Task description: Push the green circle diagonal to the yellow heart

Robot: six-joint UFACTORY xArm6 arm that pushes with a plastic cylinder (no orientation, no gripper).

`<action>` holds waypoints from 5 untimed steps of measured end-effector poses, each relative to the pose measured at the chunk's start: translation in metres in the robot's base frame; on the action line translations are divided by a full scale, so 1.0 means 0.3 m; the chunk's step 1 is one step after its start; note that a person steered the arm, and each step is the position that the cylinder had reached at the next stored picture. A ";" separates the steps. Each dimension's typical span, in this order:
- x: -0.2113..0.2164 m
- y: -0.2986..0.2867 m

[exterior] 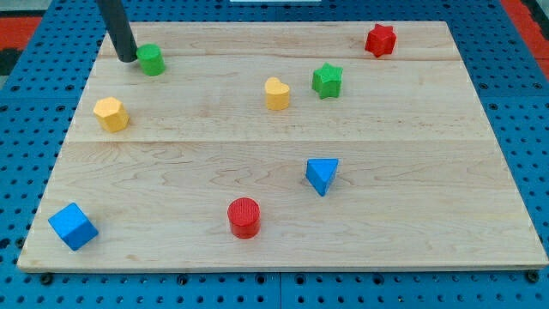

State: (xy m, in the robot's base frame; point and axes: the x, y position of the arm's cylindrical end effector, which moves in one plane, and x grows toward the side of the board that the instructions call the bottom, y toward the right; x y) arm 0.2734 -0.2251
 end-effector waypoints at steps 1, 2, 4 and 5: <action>0.150 0.016; 0.193 0.044; 0.062 0.070; 0.039 0.099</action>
